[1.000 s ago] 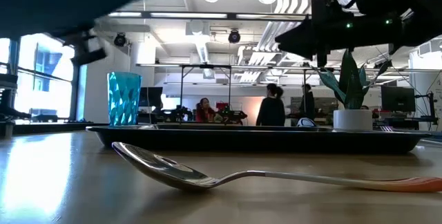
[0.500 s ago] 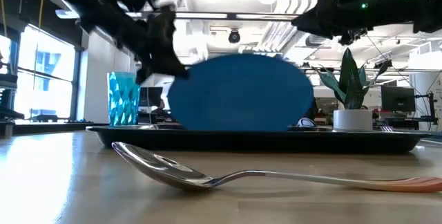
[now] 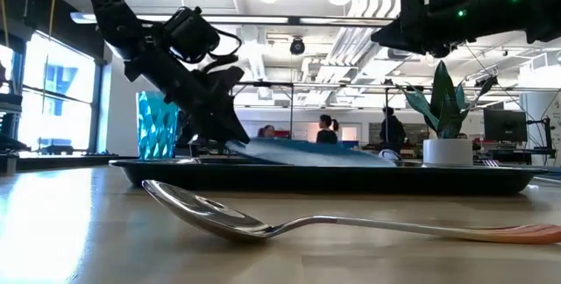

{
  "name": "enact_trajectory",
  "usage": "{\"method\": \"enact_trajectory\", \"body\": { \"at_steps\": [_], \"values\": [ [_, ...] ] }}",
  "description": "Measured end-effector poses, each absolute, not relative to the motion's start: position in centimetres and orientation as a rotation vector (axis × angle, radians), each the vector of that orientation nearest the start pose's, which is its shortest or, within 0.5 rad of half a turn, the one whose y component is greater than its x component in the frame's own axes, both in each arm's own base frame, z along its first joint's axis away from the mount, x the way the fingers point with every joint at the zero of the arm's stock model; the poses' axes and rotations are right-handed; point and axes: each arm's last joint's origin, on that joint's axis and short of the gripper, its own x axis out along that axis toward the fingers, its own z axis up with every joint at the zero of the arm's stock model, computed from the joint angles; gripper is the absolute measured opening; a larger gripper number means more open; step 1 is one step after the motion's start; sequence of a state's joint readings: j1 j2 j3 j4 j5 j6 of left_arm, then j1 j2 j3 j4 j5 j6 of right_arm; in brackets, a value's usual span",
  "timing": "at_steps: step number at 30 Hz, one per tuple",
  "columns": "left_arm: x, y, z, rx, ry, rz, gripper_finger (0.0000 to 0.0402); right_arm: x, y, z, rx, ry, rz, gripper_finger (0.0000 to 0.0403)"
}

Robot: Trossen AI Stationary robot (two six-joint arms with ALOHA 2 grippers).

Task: Pick and place plate/cup/fork/spoon on tray
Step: Put the blue plate on the dark green tray, then put the blue cup on the dark green tray

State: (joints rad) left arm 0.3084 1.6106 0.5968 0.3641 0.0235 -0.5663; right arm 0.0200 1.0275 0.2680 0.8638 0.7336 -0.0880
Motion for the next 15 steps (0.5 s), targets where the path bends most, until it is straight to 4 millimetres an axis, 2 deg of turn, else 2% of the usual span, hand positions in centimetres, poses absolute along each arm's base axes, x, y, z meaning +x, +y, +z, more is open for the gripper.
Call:
{"method": "enact_trajectory", "body": {
  "at_steps": [9, 15],
  "values": [
    [27.4, 8.7, 13.7, -0.513, 0.547, 0.433, 0.0114, 19.2, -1.6, 21.0, -0.031, -0.044, -0.732, 0.0140],
    [27.3, 8.7, 15.2, -0.428, 0.502, 0.410, 0.0140, 19.1, -1.7, 20.7, -0.017, -0.021, -0.764, 0.0140]
  ]
}}
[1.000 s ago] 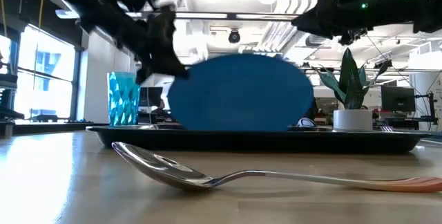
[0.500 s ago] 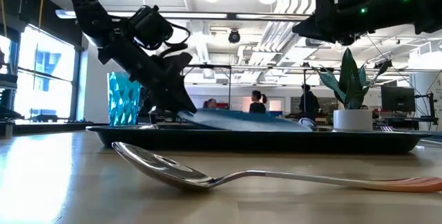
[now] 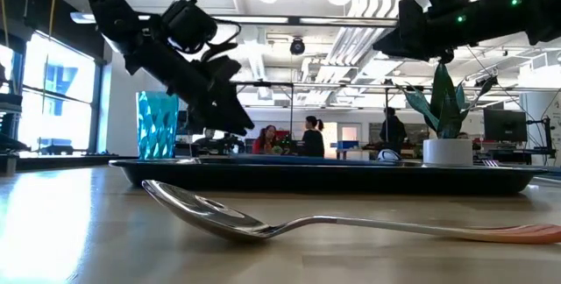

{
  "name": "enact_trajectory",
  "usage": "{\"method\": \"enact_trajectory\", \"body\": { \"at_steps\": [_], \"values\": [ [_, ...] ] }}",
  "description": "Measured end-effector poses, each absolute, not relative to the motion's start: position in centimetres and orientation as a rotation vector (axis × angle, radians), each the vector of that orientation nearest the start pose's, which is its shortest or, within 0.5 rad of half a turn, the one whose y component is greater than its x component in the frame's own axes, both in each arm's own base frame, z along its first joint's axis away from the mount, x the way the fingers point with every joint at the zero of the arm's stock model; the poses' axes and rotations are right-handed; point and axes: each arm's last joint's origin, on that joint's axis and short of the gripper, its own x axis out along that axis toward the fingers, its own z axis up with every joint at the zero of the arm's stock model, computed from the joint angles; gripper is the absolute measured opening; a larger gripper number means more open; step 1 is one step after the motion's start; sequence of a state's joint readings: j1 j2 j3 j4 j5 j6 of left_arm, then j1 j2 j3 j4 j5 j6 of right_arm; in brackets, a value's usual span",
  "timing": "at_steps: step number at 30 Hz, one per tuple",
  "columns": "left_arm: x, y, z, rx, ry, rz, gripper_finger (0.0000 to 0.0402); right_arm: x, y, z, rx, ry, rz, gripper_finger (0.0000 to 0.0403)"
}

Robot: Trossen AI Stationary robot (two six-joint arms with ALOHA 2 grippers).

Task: Pick and place plate/cup/fork/spoon on tray
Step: Put the blue cup on the dark green tray

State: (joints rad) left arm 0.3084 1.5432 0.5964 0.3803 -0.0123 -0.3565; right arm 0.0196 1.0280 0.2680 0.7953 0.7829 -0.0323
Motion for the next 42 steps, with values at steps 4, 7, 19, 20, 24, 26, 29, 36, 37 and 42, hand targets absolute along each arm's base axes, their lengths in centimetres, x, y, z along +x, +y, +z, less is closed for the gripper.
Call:
{"method": "enact_trajectory", "body": {
  "at_steps": [4, 7, 19, 20, 24, 26, 29, 36, 37, 42],
  "values": [
    [26.4, 8.7, 17.0, -0.375, 0.481, 0.412, 0.0146, 19.1, -1.7, 20.7, -0.013, -0.017, -0.763, 0.0140],
    [25.2, 8.8, 18.8, -0.346, 0.465, 0.438, 0.0147, 19.1, -1.7, 20.4, -0.026, 0.012, -0.768, 0.0140],
    [19.8, 12.5, 28.8, -0.200, 0.700, 0.725, 0.0147, 18.9, -1.8, 19.9, -0.033, 0.062, -0.840, 0.0140],
    [19.4, 13.0, 29.6, -0.158, 0.721, 0.755, 0.0147, 18.9, -1.8, 19.8, -0.035, 0.066, -0.841, 0.0140],
    [17.9, 15.3, 31.7, -0.117, 0.788, 0.836, 0.0147, 18.9, -1.8, 19.7, -0.045, 0.083, -0.844, 0.0140],
    [17.2, 16.6, 32.2, -0.132, 0.805, 0.885, 0.0147, 18.9, -1.8, 19.6, -0.047, 0.089, -0.844, 0.0140],
    [15.8, 18.2, 31.6, -0.187, 0.871, 0.955, 0.0147, 18.9, -1.8, 19.6, -0.047, 0.088, -0.842, 0.0140],
    [13.5, 20.7, 29.1, -0.339, 1.046, 1.115, 0.0147, 18.9, -1.8, 19.5, -0.049, 0.098, -0.829, 0.0140],
    [13.4, 21.0, 29.0, -0.344, 1.054, 1.141, 0.0147, 18.9, -1.8, 19.5, -0.047, 0.100, -0.822, 0.0140],
    [13.3, 22.0, 28.0, -0.359, 1.100, 1.167, 0.0138, 19.0, -1.7, 19.5, -0.045, 0.103, -0.790, 0.0140]
  ]
}}
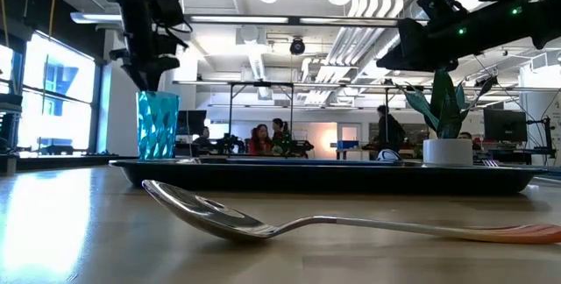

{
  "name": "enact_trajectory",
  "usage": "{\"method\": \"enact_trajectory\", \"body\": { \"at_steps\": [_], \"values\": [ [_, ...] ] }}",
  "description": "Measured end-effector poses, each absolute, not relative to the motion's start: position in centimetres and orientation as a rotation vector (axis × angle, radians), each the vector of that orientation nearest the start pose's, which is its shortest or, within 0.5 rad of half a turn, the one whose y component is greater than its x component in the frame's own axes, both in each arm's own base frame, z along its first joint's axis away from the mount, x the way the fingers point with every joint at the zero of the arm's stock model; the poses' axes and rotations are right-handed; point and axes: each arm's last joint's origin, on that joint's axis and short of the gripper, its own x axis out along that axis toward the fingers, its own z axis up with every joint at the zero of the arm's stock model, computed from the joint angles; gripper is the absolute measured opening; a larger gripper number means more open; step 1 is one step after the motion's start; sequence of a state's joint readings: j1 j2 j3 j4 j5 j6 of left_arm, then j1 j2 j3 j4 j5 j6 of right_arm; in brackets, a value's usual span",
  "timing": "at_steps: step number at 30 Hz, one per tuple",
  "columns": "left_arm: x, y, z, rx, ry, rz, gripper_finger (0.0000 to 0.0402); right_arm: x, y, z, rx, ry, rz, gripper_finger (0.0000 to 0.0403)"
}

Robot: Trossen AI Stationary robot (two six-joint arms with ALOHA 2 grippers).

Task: Pick and place plate/cup/fork/spoon on tray
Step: Put the blue cup on the dark green tray, then put the blue cup on the dark green tray to the top left of the blue plate

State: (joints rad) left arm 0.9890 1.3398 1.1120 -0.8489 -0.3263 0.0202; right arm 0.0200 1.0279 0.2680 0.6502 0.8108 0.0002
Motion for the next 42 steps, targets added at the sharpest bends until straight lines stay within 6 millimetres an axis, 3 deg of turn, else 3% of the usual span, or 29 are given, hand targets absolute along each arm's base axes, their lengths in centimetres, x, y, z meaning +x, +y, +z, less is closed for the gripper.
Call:
{"method": "enact_trajectory", "body": {
  "at_steps": [6, 14, 34, 42],
  "values": [
    [13.8, 22.8, 26.8, -0.330, 1.188, 1.115, 0.0117, 19.0, -1.7, 19.1, -0.061, 0.140, -0.784, 0.0140],
    [14.5, 23.1, 24.4, -0.435, 1.281, 0.971, 0.0073, 18.9, -1.7, 18.8, -0.071, 0.169, -0.782, 0.0140],
    [14.3, 21.7, 26.2, -0.414, 1.225, 0.959, 0.0053, 19.0, -1.7, 18.9, -0.004, 0.141, -0.764, 0.0140],
    [15.4, 20.2, 26.8, -0.423, 1.183, 0.872, 0.0074, 19.0, -1.6, 19.0, -0.004, 0.132, -0.753, 0.0140]
  ]
}}
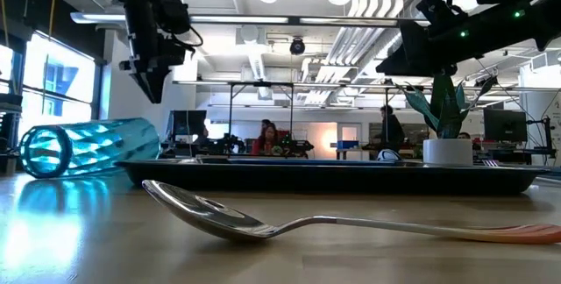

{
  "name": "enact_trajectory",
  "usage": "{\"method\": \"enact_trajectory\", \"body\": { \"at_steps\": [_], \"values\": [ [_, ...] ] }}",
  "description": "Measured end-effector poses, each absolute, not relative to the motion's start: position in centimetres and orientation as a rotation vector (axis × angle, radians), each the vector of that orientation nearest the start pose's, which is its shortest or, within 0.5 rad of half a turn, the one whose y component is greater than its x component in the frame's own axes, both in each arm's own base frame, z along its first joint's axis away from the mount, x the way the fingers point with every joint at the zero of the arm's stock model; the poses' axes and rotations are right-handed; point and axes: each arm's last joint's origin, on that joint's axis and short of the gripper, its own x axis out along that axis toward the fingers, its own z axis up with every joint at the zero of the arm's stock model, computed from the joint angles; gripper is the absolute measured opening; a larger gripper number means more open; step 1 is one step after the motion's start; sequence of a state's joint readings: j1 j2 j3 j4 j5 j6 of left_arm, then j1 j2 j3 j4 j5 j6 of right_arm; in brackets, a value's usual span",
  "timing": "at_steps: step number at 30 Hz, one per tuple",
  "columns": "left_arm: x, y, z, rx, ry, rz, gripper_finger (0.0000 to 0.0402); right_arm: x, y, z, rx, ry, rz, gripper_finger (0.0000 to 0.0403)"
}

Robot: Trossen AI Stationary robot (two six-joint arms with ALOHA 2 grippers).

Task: Pick and place plate/cup/fork/spoon on tray
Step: Put the blue cup on the dark green tray to the top left of the blue plate

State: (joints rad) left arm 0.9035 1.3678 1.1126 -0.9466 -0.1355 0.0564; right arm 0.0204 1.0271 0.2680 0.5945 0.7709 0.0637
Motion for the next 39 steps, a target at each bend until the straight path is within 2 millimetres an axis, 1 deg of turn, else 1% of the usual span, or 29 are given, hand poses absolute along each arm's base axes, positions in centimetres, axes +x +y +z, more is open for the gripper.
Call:
{"method": "enact_trajectory", "body": {
  "at_steps": [2, 6, 9, 15, 19, 21, 25, 27, 31, 35, 39],
  "values": [
    [15.9, 19.8, 26.8, -0.417, 1.183, 0.825, 0.0082, 19.1, -1.6, 19.0, 0.005, 0.130, -0.730, 0.0140],
    [17.3, 18.4, 26.3, -0.430, 1.156, 0.586, 0.0093, 19.2, -1.4, 19.1, 0.017, 0.123, -0.644, 0.0140],
    [18.1, 17.3, 25.7, -0.422, 1.155, 0.449, 0.0097, 19.3, -1.3, 19.1, 0.025, 0.115, -0.589, 0.0140],
    [19.4, 15.3, 25.3, -0.291, 1.211, 0.289, 0.0100, 19.5, -1.0, 19.1, 0.055, 0.113, -0.494, 0.0140],
    [20.0, 14.4, 25.3, -0.273, 1.225, 0.261, 0.0112, 19.5, -1.0, 19.3, 0.051, 0.100, -0.475, 0.0140],
    [20.2, 14.4, 25.0, -0.321, 1.242, 0.283, 0.0123, 19.5, -1.0, 19.3, 0.040, 0.098, -0.470, 0.0140],
    [20.4, 14.7, 23.5, -0.396, 1.338, 0.274, 0.0154, 19.6, -0.9, 19.4, 0.035, 0.091, -0.456, 0.0140],
    [20.8, 14.9, 22.7, -0.413, 1.363, 0.230, 0.0173, 19.6, -0.9, 19.4, 0.023, 0.094, -0.445, 0.0140],
    [21.1, 14.8, 21.4, -0.435, 1.404, 0.084, 0.0202, 19.6, -0.9, 19.4, 0.020, 0.100, -0.435, 0.0140],
    [20.9, 14.5, 20.3, -0.463, 1.500, -0.054, 0.0209, 19.6, -0.9, 19.2, 0.014, 0.115, -0.435, 0.0140],
    [20.9, 14.5, 19.2, -0.508, 1.573, -0.087, 0.0209, 19.6, -0.9, 19.2, 0.013, 0.118, -0.435, 0.0140]
  ]
}}
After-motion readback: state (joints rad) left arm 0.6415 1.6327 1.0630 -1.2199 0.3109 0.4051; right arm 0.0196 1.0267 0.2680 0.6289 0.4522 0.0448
